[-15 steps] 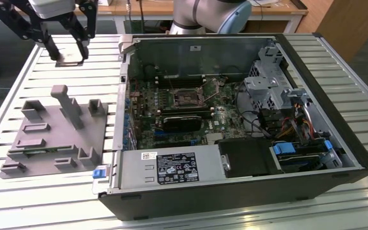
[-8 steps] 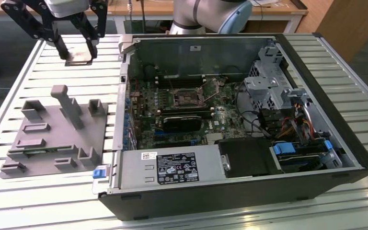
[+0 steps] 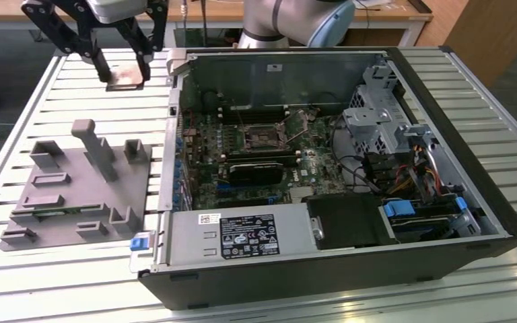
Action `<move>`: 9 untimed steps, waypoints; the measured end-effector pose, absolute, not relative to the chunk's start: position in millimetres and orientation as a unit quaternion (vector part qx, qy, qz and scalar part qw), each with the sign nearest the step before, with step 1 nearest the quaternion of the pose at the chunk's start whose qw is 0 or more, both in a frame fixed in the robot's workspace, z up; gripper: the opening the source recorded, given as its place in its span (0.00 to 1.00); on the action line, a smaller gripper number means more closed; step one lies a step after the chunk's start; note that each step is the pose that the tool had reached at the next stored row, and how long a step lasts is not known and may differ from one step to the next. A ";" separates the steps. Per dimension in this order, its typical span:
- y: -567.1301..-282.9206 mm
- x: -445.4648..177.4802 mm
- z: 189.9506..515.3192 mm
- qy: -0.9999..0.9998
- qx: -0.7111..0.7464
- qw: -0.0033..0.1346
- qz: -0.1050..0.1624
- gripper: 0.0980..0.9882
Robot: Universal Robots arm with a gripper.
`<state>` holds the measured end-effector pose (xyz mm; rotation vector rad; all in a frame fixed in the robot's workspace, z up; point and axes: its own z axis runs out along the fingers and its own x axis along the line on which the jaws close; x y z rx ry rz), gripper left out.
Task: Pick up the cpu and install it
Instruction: 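Pick up the cpu and move it towards the insertion slot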
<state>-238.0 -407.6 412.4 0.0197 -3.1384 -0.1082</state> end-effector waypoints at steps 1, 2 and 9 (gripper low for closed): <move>-407.5 -236.2 412.4 -0.999 0.006 0.001 -0.034 0.49; -407.3 -234.5 412.4 -0.999 0.006 0.001 -0.034 0.49; -406.9 -225.6 412.4 -0.999 0.006 0.001 -0.034 0.49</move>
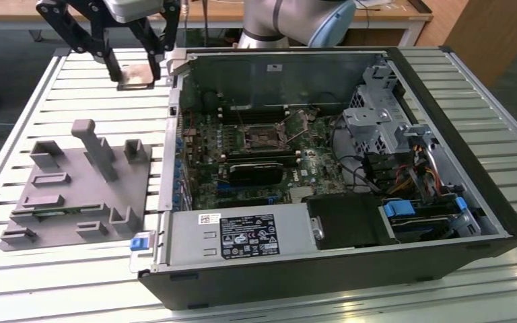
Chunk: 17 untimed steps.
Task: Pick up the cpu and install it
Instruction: 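Pick up the cpu and move it towards the insertion slot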
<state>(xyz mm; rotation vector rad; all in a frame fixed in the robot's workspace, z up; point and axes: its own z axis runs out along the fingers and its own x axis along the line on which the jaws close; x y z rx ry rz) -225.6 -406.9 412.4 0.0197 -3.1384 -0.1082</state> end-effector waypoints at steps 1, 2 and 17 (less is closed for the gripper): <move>-406.8 -224.3 412.4 -0.999 0.006 0.001 -0.034 0.49; -406.8 -223.0 412.4 -0.999 0.006 0.001 -0.034 0.49; -406.2 -206.8 412.4 -0.999 0.006 0.001 -0.034 0.49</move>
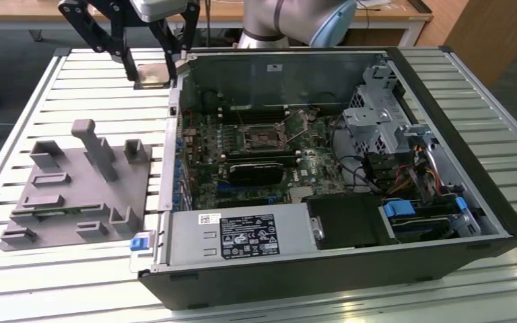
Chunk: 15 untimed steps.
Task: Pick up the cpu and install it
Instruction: 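Pick up the cpu and move it towards the insertion slot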
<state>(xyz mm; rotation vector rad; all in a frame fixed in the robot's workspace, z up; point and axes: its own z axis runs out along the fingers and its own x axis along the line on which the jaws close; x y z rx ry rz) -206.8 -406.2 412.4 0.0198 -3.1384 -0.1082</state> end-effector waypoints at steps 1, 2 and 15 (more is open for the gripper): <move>-406.2 -205.8 412.4 -0.999 0.006 0.001 -0.034 0.49; -406.1 -204.8 412.4 -0.999 0.006 0.001 -0.034 0.49; -405.0 -193.0 412.2 -0.999 0.006 0.001 -0.034 0.49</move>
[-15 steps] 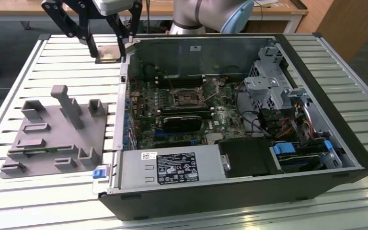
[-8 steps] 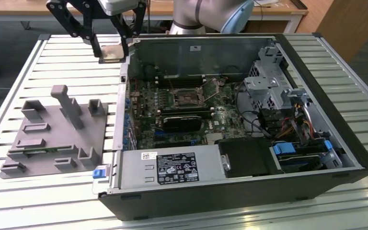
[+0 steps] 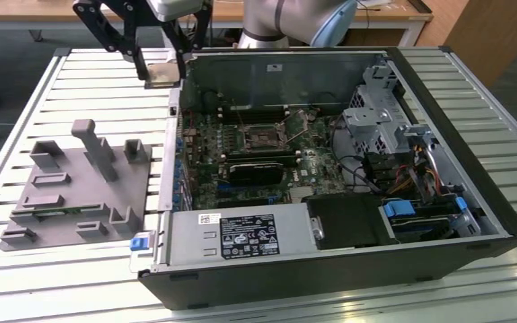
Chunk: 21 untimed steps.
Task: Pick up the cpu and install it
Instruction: 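Pick up the cpu and move it towards the insertion slot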
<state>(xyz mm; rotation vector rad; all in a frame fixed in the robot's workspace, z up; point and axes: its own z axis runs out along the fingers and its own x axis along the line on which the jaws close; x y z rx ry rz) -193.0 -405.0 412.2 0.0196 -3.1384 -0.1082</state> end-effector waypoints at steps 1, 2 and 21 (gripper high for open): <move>-404.9 -192.2 412.2 -0.999 0.006 0.001 -0.034 0.49; -404.8 -191.5 412.2 -0.999 0.006 0.001 -0.034 0.49; -390.8 -157.1 411.2 -0.999 0.006 0.001 -0.034 0.49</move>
